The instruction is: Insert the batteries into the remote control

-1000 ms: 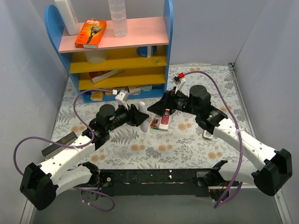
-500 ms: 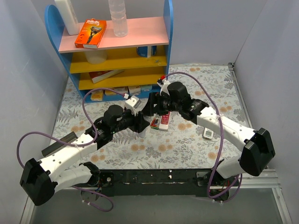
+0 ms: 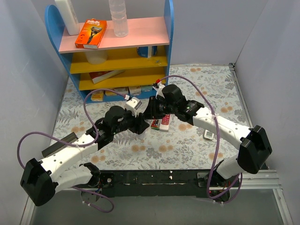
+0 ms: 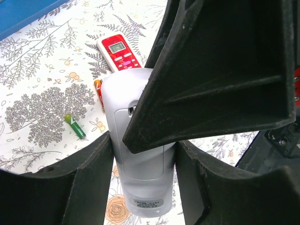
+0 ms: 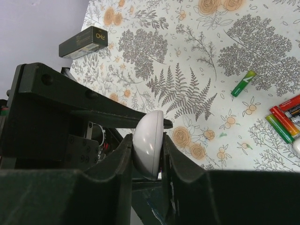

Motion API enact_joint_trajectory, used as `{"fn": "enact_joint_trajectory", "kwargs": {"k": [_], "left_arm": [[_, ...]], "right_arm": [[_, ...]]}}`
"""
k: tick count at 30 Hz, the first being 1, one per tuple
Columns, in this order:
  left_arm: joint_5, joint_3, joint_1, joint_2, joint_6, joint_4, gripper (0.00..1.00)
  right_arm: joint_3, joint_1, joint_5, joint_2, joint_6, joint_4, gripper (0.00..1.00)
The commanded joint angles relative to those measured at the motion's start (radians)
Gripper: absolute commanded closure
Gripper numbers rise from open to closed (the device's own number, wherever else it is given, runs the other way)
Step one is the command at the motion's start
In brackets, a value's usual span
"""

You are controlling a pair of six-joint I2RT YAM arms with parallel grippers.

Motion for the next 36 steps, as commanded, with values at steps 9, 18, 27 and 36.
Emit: {"fn": "enact_joint_trajectory", "kwargs": {"k": [9, 18, 27, 36], "left_arm": [[0.204, -0.124, 0.071, -0.205, -0.113, 0.077, 0.09], [0.617, -0.205, 0.254, -0.208, -0.298, 0.323, 0.1], [0.746, -0.23, 0.254, -0.101, -0.47, 0.59, 0.19], [0.794, -0.225, 0.254, -0.038, -0.511, 0.666, 0.36]], "right_arm": [[-0.1, -0.123, -0.195, -0.162, -0.087, 0.227, 0.99], [-0.222, -0.203, -0.47, -0.253, -0.134, 0.444, 0.99], [-0.263, -0.201, -0.62, -0.253, -0.094, 0.625, 0.99], [-0.266, -0.197, -0.68, -0.225, -0.05, 0.719, 0.99]]}}
